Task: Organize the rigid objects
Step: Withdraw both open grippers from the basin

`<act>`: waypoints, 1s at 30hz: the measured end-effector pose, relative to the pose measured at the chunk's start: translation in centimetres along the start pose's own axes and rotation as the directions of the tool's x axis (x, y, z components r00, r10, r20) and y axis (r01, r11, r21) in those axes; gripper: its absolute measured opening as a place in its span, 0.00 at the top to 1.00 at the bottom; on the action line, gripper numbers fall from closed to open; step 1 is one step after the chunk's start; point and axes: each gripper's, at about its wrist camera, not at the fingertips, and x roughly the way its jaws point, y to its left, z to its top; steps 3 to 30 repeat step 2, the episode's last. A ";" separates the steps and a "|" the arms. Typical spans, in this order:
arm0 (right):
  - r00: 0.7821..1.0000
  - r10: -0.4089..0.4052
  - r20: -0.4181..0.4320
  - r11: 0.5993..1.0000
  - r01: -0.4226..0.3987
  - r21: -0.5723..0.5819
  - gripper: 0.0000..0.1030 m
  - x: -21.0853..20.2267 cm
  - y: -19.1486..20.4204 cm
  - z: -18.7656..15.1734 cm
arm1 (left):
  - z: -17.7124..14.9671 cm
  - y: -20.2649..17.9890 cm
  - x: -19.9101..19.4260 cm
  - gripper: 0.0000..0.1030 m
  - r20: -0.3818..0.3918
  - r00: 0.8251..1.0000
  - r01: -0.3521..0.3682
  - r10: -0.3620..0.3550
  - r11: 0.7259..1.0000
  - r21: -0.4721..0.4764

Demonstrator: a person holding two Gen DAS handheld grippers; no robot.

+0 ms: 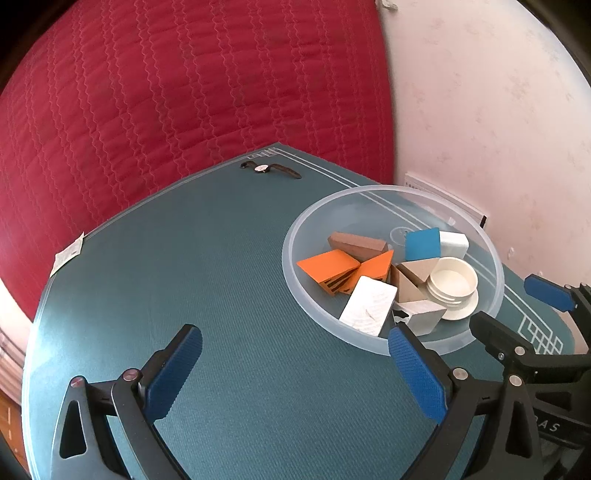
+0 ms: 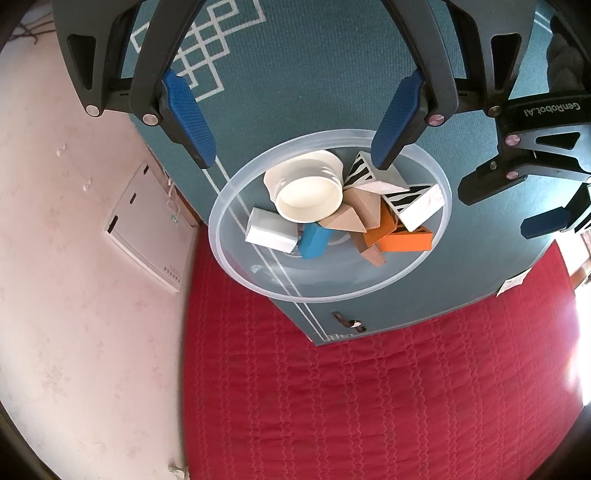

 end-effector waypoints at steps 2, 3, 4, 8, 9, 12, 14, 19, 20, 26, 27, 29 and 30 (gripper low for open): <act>1.000 0.001 0.000 1.000 -0.001 -0.001 0.16 0.0 0.0 0.0 | 0.0 0.1 0.0 0.00 -0.003 1.000 0.001 -0.001 1.000 -0.002; 1.000 0.001 0.000 1.000 -0.001 -0.001 0.16 0.0 0.0 0.0 | 0.0 0.1 0.0 0.00 -0.003 1.000 0.001 -0.001 1.000 -0.002; 1.000 0.001 0.000 1.000 -0.001 -0.001 0.16 0.0 0.0 0.0 | 0.0 0.1 0.0 0.00 -0.003 1.000 0.001 -0.001 1.000 -0.002; 1.000 0.001 0.000 1.000 -0.001 -0.001 0.16 0.0 0.0 0.0 | 0.0 0.1 0.0 0.00 -0.003 1.000 0.001 -0.001 1.000 -0.002; 1.000 0.001 0.000 1.000 -0.001 -0.001 0.16 0.0 0.0 0.0 | 0.0 0.1 0.0 0.00 -0.003 1.000 0.001 -0.001 1.000 -0.002; 1.000 0.001 0.000 1.000 -0.001 -0.001 0.16 0.0 0.0 0.0 | 0.0 0.1 0.0 0.00 -0.003 1.000 0.001 -0.001 1.000 -0.002; 1.000 0.001 0.000 1.000 -0.001 -0.001 0.16 0.0 0.0 0.0 | 0.0 0.1 0.0 0.00 -0.003 1.000 0.001 -0.001 1.000 -0.002; 1.000 0.001 0.000 1.000 -0.001 -0.001 0.16 0.0 0.0 0.0 | 0.0 0.1 0.0 0.00 -0.003 1.000 0.001 -0.001 1.000 -0.002; 1.000 0.001 0.000 1.000 -0.001 -0.001 0.16 0.0 0.0 0.0 | 0.0 0.1 0.0 0.00 -0.003 1.000 0.001 -0.001 1.000 -0.002; 1.000 0.001 0.000 1.000 -0.001 -0.001 0.16 0.0 0.0 0.0 | 0.0 0.1 0.0 0.00 -0.003 1.000 0.001 -0.001 1.000 -0.002; 1.000 0.001 0.000 1.000 -0.001 -0.001 0.16 0.0 0.0 0.0 | 0.0 0.1 0.0 0.00 -0.003 1.000 0.001 -0.001 1.000 -0.002; 1.000 0.001 0.000 1.000 -0.001 -0.001 0.16 0.0 0.0 0.0 | 0.0 0.1 0.0 0.00 -0.003 1.000 0.001 -0.001 1.000 -0.002; 1.000 0.001 0.000 1.000 -0.001 -0.001 0.16 0.0 0.0 0.0 | 0.0 0.1 0.0 0.00 -0.003 1.000 0.001 -0.001 1.000 -0.002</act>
